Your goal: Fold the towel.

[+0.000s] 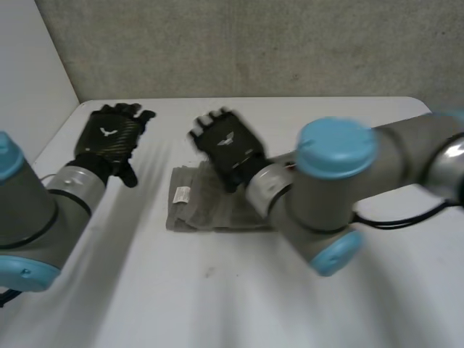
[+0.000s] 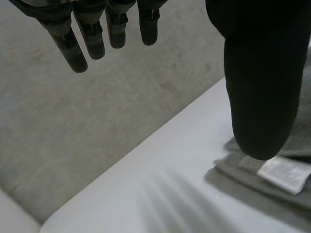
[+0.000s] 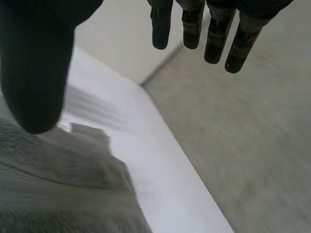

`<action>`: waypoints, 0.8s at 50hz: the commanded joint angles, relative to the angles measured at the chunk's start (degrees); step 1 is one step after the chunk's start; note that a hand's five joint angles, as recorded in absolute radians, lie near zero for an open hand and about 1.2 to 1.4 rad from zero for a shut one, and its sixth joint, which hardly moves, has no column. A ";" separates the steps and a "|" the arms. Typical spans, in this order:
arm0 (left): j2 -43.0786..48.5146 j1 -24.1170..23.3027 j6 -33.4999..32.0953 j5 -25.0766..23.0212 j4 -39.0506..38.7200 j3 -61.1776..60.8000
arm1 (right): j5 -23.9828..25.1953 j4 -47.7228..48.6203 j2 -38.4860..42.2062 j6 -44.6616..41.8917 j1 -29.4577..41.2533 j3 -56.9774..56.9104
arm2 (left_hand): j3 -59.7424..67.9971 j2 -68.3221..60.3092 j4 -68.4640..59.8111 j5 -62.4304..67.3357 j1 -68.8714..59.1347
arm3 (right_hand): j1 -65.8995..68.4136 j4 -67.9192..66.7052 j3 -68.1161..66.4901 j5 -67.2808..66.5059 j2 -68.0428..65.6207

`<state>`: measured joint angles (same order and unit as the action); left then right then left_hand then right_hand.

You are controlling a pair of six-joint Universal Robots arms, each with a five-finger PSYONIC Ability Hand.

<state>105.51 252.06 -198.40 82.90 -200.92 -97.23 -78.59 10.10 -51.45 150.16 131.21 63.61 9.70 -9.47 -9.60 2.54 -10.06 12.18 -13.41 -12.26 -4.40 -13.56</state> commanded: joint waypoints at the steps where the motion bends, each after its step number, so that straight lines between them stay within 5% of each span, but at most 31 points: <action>1: 4.88 -6.93 1.17 -0.02 -0.08 3.89 | -1.13 -2.80 -12.09 9.18 -9.73 14.94 | 0.68 -0.92 -0.79 -2.15 -0.33 | -2.18 3.41 2.26 4.40 3.56; 6: 12.77 -11.23 0.65 0.33 -0.08 9.76 | -0.61 -2.98 -12.89 9.10 -16.23 22.84 | 0.68 -0.92 -0.79 -2.15 -0.33 | -2.18 3.41 2.26 4.40 3.56; 16: 22.46 -11.76 0.99 1.82 0.53 16.02 | 0.63 3.26 -9.20 9.54 -21.52 31.31 | 1.69 -1.93 -1.80 -1.14 -1.33 | 0.77 0.47 -0.68 1.46 0.62; 24: 21.50 -12.03 1.17 4.63 0.62 14.27 | 4.32 7.04 -6.91 12.70 -22.84 32.71 | 1.52 -1.76 -1.63 -1.31 -1.17 | 26.84 -25.60 -26.76 -24.61 -25.45; 29: 18.34 -12.20 1.26 4.90 0.45 12.25 | 3.97 10.72 -5.68 14.02 -23.19 32.63 | 1.35 -1.59 -1.46 -1.48 -1.00 | 64.07 -62.83 -63.98 -61.84 -62.68; 40: 9.65 -12.38 1.35 4.90 0.44 6.10 | -2.45 11.61 -12.52 8.77 -24.34 31.93 | 0.85 -1.09 -0.96 -1.98 -0.50 | 67.82 -66.59 -67.74 -65.60 -66.44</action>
<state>119.74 239.68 -197.13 87.89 -200.58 -87.96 -77.84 22.30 -58.50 163.44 107.18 96.42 9.71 -9.54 -9.61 2.54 -10.06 52.74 -68.21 -67.73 -55.40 -66.88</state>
